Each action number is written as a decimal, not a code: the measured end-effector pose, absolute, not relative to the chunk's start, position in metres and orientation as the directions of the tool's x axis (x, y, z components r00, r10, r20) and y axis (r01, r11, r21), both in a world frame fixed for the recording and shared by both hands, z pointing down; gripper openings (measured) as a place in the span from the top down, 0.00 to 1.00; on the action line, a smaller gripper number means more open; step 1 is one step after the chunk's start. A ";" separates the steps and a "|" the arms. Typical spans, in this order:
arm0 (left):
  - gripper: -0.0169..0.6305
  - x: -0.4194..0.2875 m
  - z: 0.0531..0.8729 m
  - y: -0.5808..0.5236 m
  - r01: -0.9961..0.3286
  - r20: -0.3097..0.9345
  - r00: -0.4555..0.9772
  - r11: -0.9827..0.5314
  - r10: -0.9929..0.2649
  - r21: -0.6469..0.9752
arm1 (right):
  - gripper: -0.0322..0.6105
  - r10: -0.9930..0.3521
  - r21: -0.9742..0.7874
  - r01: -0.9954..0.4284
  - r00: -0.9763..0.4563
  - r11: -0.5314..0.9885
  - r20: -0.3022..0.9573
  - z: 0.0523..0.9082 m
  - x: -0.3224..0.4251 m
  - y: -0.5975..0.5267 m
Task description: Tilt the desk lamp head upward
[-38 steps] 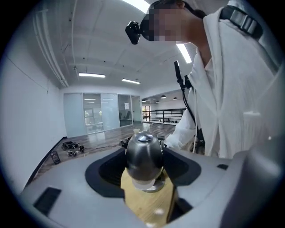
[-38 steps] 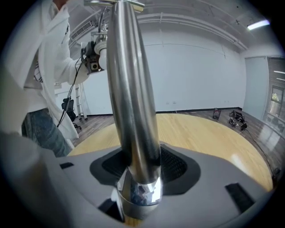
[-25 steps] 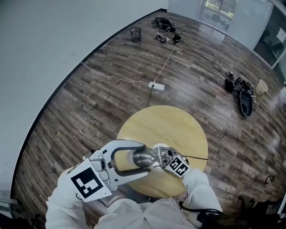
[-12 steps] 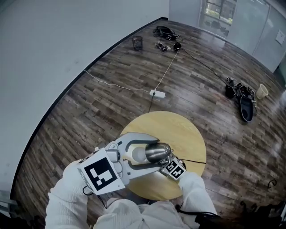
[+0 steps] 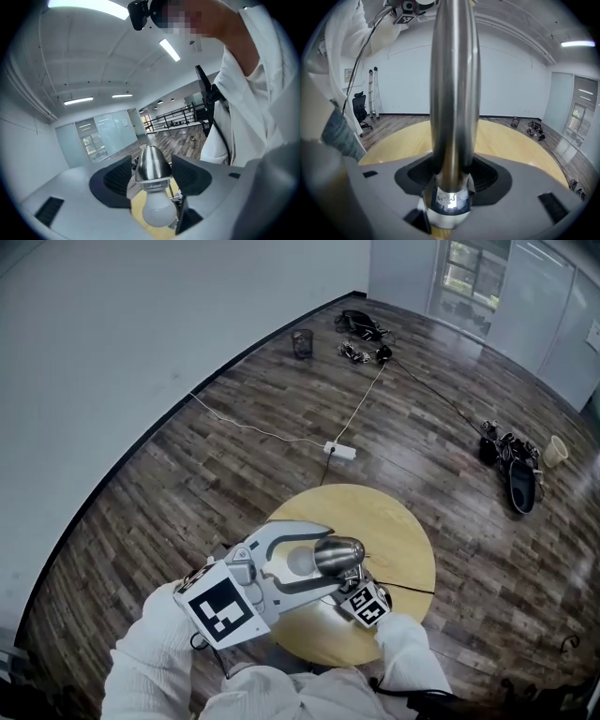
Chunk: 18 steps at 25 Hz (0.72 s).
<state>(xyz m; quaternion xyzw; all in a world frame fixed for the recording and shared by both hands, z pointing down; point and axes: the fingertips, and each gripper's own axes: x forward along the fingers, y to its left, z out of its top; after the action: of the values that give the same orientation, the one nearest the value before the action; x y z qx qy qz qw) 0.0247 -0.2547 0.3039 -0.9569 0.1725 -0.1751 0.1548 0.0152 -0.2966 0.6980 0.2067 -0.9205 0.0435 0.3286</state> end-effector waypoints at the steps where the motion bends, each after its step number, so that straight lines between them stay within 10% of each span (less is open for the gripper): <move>1: 0.56 0.020 0.300 -0.254 -0.286 0.269 0.877 -0.883 -0.398 -0.371 | 0.61 -0.370 0.052 -0.430 -0.703 0.901 0.608 0.693 0.016 -0.296; 12: 0.57 -0.108 0.260 -0.244 -0.757 -0.217 0.651 -0.645 -0.727 -0.106 | 0.62 -0.732 -0.171 -0.783 -0.620 0.598 0.282 0.612 0.074 -0.280; 18: 0.87 -0.183 0.417 -0.236 -0.981 0.014 0.195 -0.195 -0.981 0.022 | 0.68 -0.821 -0.217 -0.876 -0.480 0.431 0.308 0.612 0.095 -0.242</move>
<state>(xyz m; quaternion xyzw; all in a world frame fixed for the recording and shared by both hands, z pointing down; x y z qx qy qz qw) -0.1826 -0.2359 0.4170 -0.7729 0.6344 0.0016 -0.0132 0.0951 -0.2424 0.6117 0.5037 -0.8423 0.1754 0.0778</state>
